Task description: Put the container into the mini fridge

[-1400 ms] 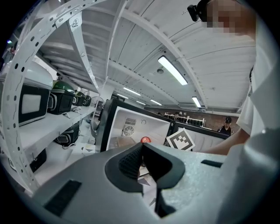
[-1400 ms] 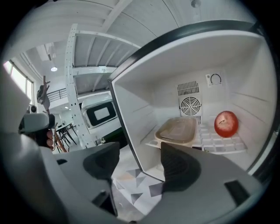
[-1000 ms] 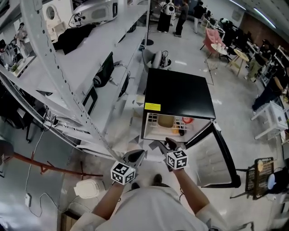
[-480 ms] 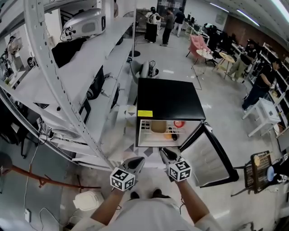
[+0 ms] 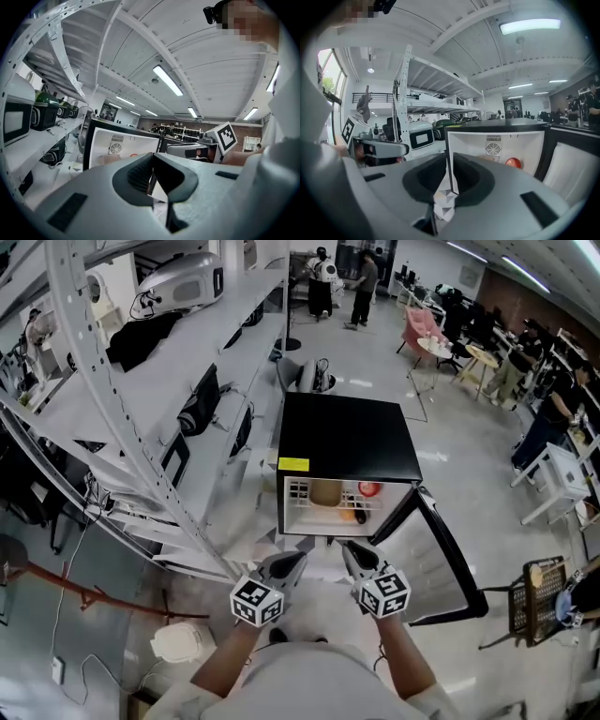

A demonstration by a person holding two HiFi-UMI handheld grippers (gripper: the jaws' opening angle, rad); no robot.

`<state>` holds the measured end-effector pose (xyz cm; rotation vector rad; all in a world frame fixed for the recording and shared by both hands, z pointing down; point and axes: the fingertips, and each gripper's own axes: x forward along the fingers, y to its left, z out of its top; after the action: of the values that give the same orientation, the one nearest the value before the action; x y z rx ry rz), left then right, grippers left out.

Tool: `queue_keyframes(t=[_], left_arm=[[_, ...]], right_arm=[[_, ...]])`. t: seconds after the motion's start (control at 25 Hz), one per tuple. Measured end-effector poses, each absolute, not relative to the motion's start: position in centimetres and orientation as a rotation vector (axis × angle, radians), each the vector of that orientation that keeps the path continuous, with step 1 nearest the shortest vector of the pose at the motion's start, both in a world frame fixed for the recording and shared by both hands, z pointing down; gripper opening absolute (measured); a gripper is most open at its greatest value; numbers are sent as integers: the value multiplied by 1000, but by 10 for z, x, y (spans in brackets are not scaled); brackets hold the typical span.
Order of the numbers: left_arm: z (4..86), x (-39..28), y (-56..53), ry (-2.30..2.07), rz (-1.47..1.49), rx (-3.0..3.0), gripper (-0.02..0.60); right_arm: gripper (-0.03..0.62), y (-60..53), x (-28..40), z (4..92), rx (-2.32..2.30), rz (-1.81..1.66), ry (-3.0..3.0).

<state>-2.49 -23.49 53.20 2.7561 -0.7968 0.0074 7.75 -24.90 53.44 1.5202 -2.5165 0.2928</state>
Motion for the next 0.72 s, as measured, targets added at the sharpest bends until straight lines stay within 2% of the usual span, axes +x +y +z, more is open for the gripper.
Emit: queue_keyframes(t=[0.36, 0.72], left_arm=[[514, -10, -224, -864, -16, 2780, 5], [512, -4, -220, -883, -13, 2773, 5]], right_arm=[[8, -223, 101, 510, 1506, 265, -2604], [8, -221, 117, 511, 1544, 299, -2619]])
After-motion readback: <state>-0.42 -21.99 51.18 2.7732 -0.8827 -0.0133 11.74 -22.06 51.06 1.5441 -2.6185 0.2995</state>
